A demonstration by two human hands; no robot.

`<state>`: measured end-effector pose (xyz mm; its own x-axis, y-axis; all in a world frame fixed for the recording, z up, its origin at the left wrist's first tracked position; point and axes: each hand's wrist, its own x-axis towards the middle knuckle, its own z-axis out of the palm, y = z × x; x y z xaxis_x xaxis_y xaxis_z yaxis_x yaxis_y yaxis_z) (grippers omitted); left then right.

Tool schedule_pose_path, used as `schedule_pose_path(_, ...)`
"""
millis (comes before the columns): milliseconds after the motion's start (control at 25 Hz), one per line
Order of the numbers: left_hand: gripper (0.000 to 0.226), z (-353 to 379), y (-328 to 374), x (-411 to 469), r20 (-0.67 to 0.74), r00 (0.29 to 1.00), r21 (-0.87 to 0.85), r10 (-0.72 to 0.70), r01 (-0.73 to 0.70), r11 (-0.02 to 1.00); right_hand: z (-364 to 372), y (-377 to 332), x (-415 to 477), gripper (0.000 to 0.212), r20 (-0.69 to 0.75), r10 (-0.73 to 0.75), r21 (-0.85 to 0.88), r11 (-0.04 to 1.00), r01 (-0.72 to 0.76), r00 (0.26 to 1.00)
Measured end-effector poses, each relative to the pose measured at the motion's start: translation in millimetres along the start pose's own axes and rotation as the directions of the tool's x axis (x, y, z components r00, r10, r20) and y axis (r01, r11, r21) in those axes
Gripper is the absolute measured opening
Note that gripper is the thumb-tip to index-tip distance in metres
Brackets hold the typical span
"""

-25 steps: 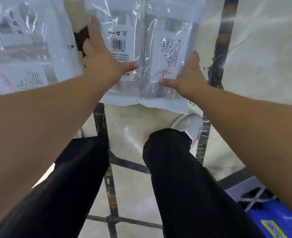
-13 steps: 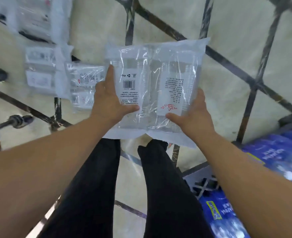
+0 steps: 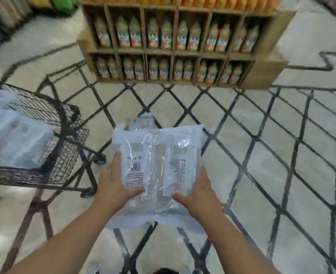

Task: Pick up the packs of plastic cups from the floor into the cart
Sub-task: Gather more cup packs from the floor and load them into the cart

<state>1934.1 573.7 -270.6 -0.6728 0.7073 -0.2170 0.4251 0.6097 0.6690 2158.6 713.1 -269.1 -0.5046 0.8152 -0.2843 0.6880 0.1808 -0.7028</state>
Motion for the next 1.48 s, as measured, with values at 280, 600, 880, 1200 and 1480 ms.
schedule_pose_path(280, 0.139, -210, -121, -24, -0.242, 0.97, 0.077, 0.037, -0.019, 0.997, 125, -192, -21, 0.115, 0.121, -0.229, 0.045, 0.973, 0.225, 0.966)
schedule_pose_path(600, 0.137, -337, -274, -77, -0.376, 0.903, -0.109, -0.21, 0.182, 0.977, 268, -336, -43, 0.113, 0.349, -0.443, 0.105, 0.894, 0.435, 0.826)
schedule_pose_path(880, 0.14, -378, -340, -92, -0.454, 0.821, -0.172, -0.346, 0.3, 0.938, 342, -402, -31, 0.094, 0.492, -0.426, 0.075, 0.889, 0.451, 0.759)
schedule_pose_path(1200, 0.14, -440, -360, -19, -0.465, 0.771, -0.207, -0.435, 0.382, 0.9, 398, -475, 49, 0.1, 0.564, -0.415, 0.055, 0.882, 0.469, 0.714)
schedule_pose_path(1480, 0.135, -502, -366, 72, -0.523, 0.691, -0.228, -0.499, 0.45, 0.863, 431, -575, 145, 0.107, 0.598, -0.45, 0.02, 0.836, 0.548, 0.664)
